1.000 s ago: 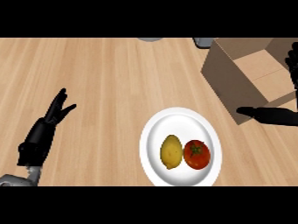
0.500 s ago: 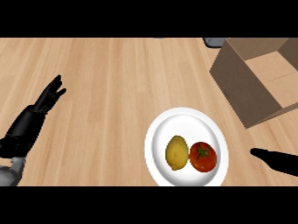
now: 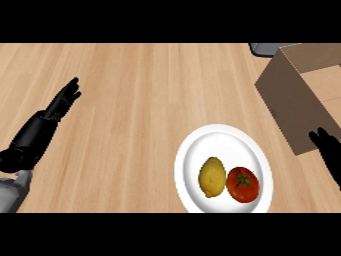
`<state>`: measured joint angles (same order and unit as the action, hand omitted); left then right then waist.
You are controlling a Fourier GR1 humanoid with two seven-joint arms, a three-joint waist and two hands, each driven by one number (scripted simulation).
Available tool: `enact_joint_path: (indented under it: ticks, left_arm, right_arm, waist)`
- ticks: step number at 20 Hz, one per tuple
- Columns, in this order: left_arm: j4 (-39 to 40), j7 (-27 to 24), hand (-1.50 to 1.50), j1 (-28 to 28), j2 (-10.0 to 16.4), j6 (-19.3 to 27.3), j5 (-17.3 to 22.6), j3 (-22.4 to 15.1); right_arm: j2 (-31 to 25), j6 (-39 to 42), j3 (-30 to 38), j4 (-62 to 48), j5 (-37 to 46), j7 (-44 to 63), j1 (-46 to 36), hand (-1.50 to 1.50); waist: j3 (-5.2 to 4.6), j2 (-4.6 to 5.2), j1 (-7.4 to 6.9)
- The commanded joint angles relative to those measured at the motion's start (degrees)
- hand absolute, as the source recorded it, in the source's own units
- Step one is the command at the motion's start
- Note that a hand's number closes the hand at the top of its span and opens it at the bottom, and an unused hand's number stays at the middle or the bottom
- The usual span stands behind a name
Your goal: Pick the lemon from the plate and place it in the cardboard box
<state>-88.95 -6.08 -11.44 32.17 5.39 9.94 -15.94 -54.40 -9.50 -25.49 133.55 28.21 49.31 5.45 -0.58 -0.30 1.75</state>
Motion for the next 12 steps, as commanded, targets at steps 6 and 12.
enact_joint_path:
  ticks: [6,12]
  left_arm:
    - [1.86,2.19,0.00,-5.26,-1.44,-2.65,-0.50,-1.31]
    - [2.43,0.34,0.00,-4.28,-1.83,-1.94,-1.45,-0.61]
  right_arm:
    - [5.93,17.27,-12.55,3.28,1.31,27.56,-13.67,-1.50]
    - [14.67,19.36,-16.94,-1.53,0.53,35.45,-18.49,-1.50]
  waist:
    - [0.05,0.61,-3.20]
    - [0.03,0.38,-3.53]
